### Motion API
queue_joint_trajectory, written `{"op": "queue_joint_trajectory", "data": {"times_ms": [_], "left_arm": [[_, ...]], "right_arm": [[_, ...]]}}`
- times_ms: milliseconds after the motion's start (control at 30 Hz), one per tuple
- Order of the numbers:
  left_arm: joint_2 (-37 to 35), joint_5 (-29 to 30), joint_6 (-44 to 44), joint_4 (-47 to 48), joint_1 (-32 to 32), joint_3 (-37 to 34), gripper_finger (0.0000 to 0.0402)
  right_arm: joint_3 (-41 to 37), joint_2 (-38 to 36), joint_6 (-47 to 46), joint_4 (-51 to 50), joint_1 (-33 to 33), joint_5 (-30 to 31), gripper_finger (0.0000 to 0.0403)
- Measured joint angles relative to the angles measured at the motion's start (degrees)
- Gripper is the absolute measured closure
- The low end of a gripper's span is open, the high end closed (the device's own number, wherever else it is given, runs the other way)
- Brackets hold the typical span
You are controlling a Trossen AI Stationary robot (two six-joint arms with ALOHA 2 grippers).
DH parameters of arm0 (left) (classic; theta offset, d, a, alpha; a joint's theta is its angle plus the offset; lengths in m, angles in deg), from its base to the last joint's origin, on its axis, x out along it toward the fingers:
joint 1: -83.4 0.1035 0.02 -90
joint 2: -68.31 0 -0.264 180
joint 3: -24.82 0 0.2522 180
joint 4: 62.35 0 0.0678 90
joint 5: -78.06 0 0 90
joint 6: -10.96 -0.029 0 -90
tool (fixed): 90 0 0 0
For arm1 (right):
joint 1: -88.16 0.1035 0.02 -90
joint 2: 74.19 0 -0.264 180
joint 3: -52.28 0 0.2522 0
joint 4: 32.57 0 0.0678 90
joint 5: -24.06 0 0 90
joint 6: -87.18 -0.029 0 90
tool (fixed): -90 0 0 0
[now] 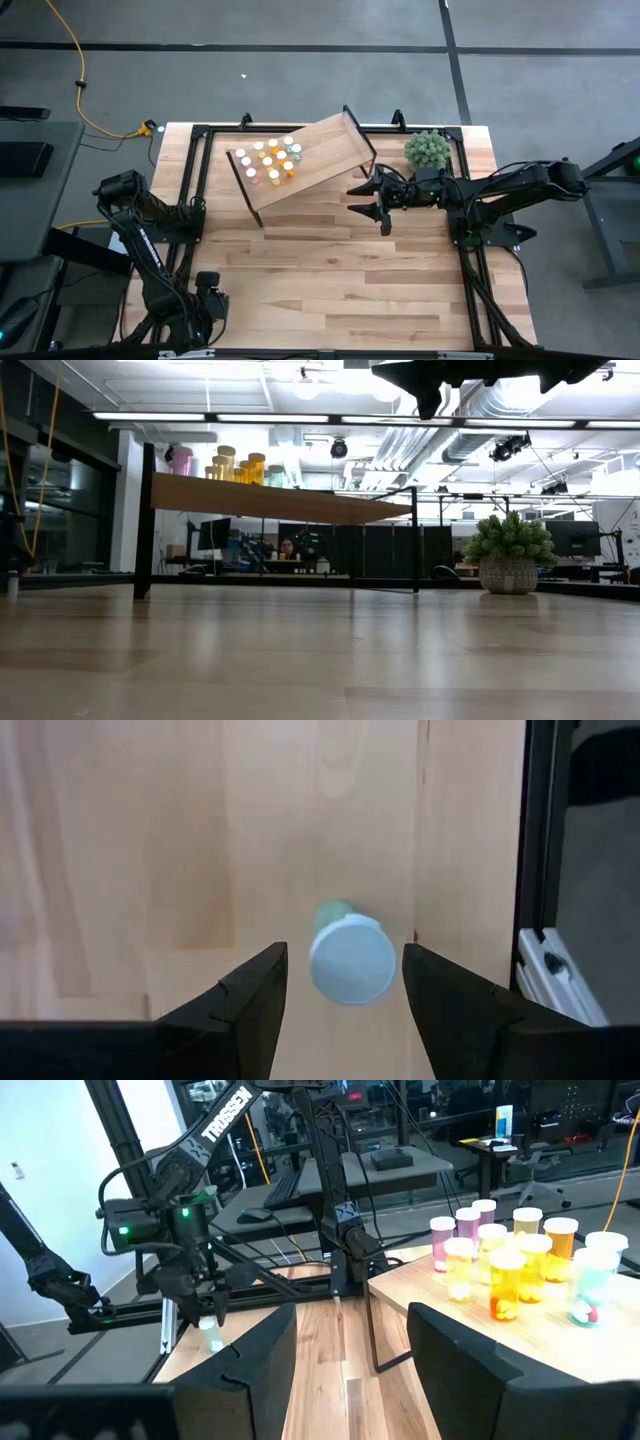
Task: Pick and place medicine bottles onto shelf by color
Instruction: Put the blue pill bottle on the shelf aligned with the other blue pill bottles
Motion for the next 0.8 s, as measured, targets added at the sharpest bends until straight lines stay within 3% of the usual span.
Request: {"op": "queue_joint_trajectory", "data": {"times_ms": [500, 800], "left_arm": [[3.1, -0.1, 0.0, -0.4, 0.1, 0.0, 0.0214], [3.1, -1.0, 0.0, -0.3, 0.1, 0.0, 0.0276]], "right_arm": [[0.0, 0.0, 0.0, 0.0, 0.0, 0.0, 0.0219], [0.0, 0.0, 0.0, 0.0, 0.0, 0.0, 0.0219]]}}
